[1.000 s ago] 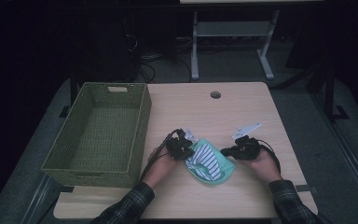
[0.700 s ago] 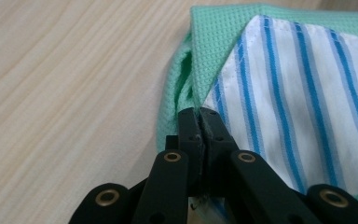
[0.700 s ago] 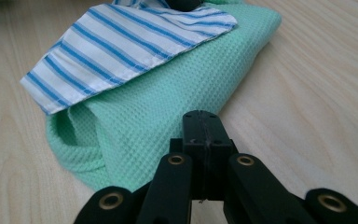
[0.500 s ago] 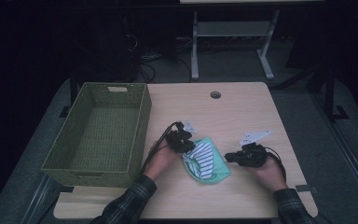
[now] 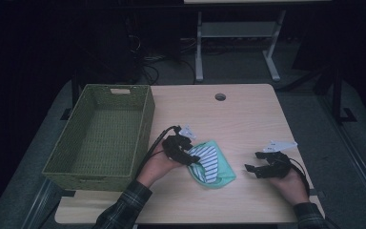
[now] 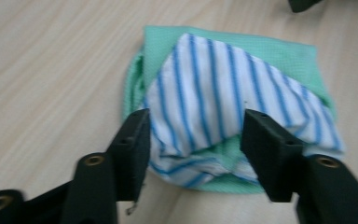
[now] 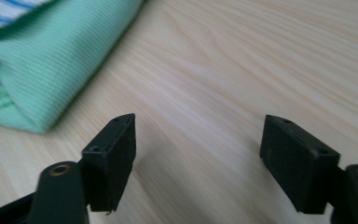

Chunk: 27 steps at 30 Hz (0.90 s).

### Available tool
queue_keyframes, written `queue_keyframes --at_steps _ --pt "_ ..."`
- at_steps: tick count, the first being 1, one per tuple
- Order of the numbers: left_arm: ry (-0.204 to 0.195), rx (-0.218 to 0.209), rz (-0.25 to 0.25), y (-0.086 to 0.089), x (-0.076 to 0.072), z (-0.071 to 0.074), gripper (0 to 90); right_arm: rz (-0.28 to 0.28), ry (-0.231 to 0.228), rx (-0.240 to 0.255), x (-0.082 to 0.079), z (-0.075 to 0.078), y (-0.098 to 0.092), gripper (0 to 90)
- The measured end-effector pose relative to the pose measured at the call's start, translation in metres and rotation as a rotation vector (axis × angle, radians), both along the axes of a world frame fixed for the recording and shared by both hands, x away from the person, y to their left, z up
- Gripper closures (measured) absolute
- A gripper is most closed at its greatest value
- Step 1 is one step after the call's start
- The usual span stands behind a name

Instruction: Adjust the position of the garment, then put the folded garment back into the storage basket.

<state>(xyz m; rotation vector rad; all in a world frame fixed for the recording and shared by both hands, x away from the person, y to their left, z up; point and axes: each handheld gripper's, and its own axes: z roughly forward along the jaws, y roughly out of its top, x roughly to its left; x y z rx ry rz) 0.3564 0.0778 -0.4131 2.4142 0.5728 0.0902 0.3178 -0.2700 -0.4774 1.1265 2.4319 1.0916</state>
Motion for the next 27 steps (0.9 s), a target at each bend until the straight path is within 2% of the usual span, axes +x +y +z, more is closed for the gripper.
queue_keyframes --at_steps 2,4,6,8,9,11,20,27 --pt "0.004 0.003 -0.018 -0.001 -0.003 -0.001 32.1 -0.027 -0.007 -0.005 -0.003 -0.002 -0.005 20.2" --pt "0.013 0.026 -0.036 -0.003 -0.006 -0.003 26.5 -0.048 -0.014 -0.007 -0.005 -0.003 -0.010 17.9" --pt "0.022 0.027 -0.042 -0.007 -0.009 -0.007 22.6 -0.058 -0.026 -0.011 -0.006 -0.004 -0.013 16.6" --pt "0.029 0.056 -0.068 -0.010 -0.011 -0.010 18.5 -0.065 -0.027 -0.018 -0.007 -0.005 -0.014 15.0" --pt "0.034 0.054 -0.064 -0.012 -0.012 -0.013 17.3 -0.070 -0.026 -0.018 -0.007 -0.005 -0.014 14.7" --pt "0.035 0.084 -0.081 -0.017 -0.014 -0.018 15.3 -0.066 -0.031 -0.027 -0.006 -0.005 -0.013 13.8" --pt "0.037 0.153 -0.090 -0.029 -0.019 -0.036 13.9 -0.070 -0.030 -0.033 -0.006 -0.005 -0.012 13.4" --pt "0.036 0.159 -0.094 -0.029 -0.019 -0.039 13.5 -0.073 -0.033 -0.032 -0.006 -0.005 -0.012 13.2"
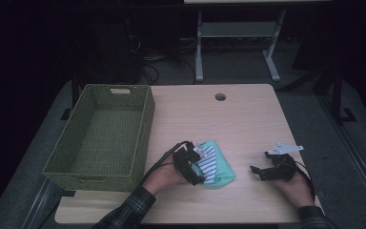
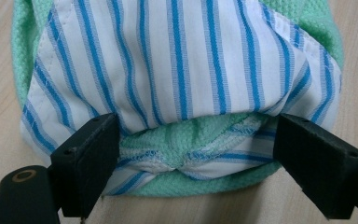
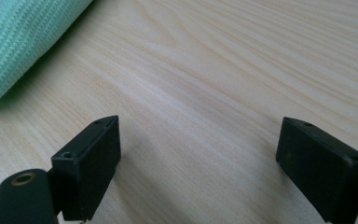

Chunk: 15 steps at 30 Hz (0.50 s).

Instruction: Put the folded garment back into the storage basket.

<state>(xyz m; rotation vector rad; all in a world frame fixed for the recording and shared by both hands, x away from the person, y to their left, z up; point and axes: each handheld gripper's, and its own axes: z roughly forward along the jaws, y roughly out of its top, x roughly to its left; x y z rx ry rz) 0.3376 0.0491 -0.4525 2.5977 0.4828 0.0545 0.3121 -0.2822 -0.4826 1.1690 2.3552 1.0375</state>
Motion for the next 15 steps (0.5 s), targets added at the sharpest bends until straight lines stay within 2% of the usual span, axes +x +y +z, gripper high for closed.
queue_keyframes --at_steps 6,9,11,15 --pt "-0.018 0.020 0.003 -0.0014 -0.0011 0.0000 14.9 -0.006 -0.003 0.002 0.0009 -0.0002 0.0004 13.2" --pt "-0.038 0.035 0.003 -0.0016 -0.0012 0.0014 22.8 -0.006 -0.002 0.000 0.0008 -0.0001 0.0003 13.2" --pt "-0.033 0.034 0.000 -0.0010 -0.0009 0.0021 26.5 -0.008 -0.001 0.000 0.0009 -0.0001 0.0003 13.3" --pt "-0.034 0.032 -0.010 0.0021 -0.0001 0.0046 39.7 -0.011 -0.001 0.000 0.0011 0.0000 0.0002 13.3"
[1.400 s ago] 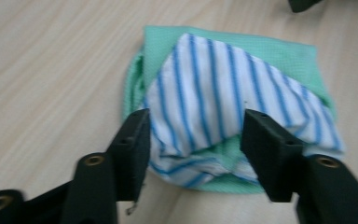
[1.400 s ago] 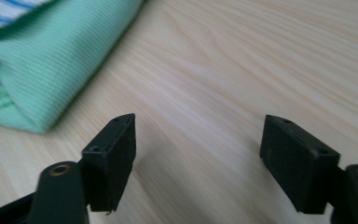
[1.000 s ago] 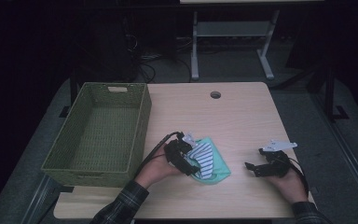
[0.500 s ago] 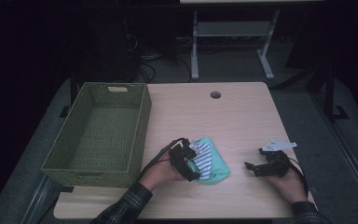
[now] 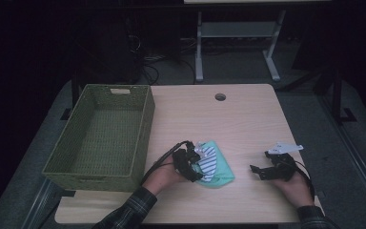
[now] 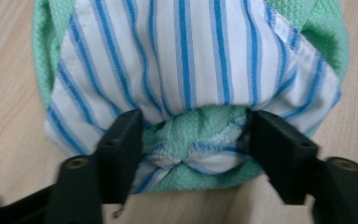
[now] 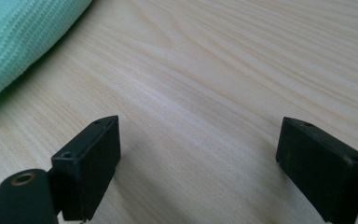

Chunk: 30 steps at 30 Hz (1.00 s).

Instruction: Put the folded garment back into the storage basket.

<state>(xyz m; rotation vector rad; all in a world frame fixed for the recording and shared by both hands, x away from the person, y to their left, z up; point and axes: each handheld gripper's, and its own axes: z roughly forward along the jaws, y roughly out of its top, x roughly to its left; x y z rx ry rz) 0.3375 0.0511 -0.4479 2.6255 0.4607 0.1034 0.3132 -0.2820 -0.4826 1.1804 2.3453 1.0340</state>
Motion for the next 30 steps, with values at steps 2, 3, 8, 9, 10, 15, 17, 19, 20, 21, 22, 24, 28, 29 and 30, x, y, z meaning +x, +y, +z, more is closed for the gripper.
queue_keyframes --at_steps 2,3,8,9,10,15,17,19,20,21,22,24,28,29,30 --pt "0.000 0.000 -0.005 0.002 0.001 0.001 48.9 0.000 -0.001 -0.002 0.000 0.000 0.000 13.3" --pt "0.000 -0.001 -0.007 0.003 0.002 0.002 54.6 -0.001 -0.002 0.000 0.000 0.000 0.000 13.3" --pt "0.004 0.004 -0.014 0.006 0.007 0.003 70.7 -0.001 -0.001 -0.002 0.000 0.000 0.000 13.3" --pt "0.006 0.009 -0.014 0.006 0.007 0.003 72.8 -0.002 -0.002 0.000 0.000 0.000 0.000 13.3" --pt "0.001 0.013 -0.009 0.005 0.007 0.003 73.7 -0.003 -0.002 -0.001 0.000 0.000 0.000 13.3" --pt "0.019 -0.020 0.012 0.008 0.008 0.003 76.4 -0.005 0.000 0.001 0.000 0.000 -0.001 13.3" --pt "0.026 -0.028 0.023 0.010 0.010 0.004 76.5 -0.005 0.000 0.003 0.000 0.000 -0.001 13.3" --pt "0.025 -0.030 0.026 0.011 0.011 0.007 76.5 -0.006 0.000 0.005 0.000 0.000 -0.001 13.3" --pt "0.024 -0.040 0.031 0.012 0.011 0.010 76.6 -0.006 0.000 0.005 0.000 0.000 -0.001 13.3" --pt "0.027 -0.045 0.029 0.013 0.011 0.013 76.5 -0.006 0.003 0.007 0.000 0.000 -0.001 13.3" --pt "0.029 -0.056 0.030 0.013 0.010 0.016 76.5 -0.006 0.004 0.007 0.000 0.000 -0.001 13.3" --pt "0.033 -0.065 0.028 0.014 0.011 0.022 76.5 -0.005 0.006 0.012 0.001 0.000 -0.001 13.3" --pt "0.036 -0.072 0.038 0.015 0.009 0.029 76.5 -0.009 0.011 0.008 0.000 0.000 -0.001 13.3" --pt "0.030 -0.071 0.035 0.016 0.009 0.031 76.5 -0.009 0.011 0.008 0.000 0.000 -0.001 13.3" --pt "0.028 -0.068 0.033 0.017 0.010 0.034 76.5 -0.009 0.011 0.009 0.000 0.000 -0.001 13.3"
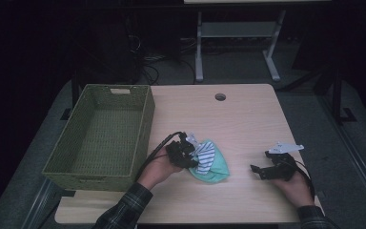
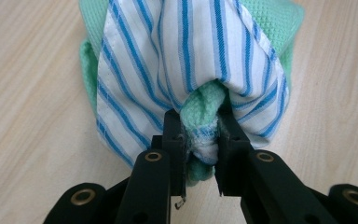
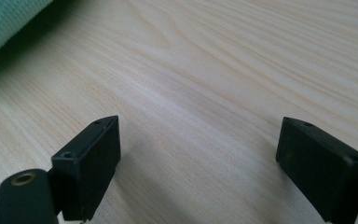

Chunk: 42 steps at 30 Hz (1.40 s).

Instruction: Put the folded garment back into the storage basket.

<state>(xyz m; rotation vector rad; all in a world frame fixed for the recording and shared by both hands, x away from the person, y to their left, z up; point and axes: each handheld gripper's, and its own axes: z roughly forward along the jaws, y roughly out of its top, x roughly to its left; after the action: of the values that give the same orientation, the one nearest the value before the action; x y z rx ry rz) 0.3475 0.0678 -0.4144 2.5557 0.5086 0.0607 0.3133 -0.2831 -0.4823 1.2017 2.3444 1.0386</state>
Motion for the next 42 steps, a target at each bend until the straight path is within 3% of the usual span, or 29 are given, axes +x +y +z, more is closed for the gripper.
queue_keyframes --at_steps 6,14,22,29,42 --pt "-0.001 -0.026 0.018 0.002 0.000 0.013 76.3 0.002 0.000 0.004 0.000 0.000 -0.001 13.3" --pt "-0.007 -0.057 0.007 0.005 0.001 0.041 76.1 0.003 0.000 0.005 0.001 0.000 -0.001 13.3" --pt "-0.017 -0.064 0.003 0.012 0.005 0.065 76.1 -0.002 -0.006 -0.011 0.000 0.000 0.001 12.0" --pt "-0.026 -0.069 0.025 0.029 0.010 0.085 76.1 -0.023 0.012 -0.019 0.002 -0.001 0.002 3.0" --pt "-0.059 -0.070 0.083 0.066 0.017 0.122 76.0 -0.021 0.009 -0.024 0.002 -0.001 0.002 2.8"
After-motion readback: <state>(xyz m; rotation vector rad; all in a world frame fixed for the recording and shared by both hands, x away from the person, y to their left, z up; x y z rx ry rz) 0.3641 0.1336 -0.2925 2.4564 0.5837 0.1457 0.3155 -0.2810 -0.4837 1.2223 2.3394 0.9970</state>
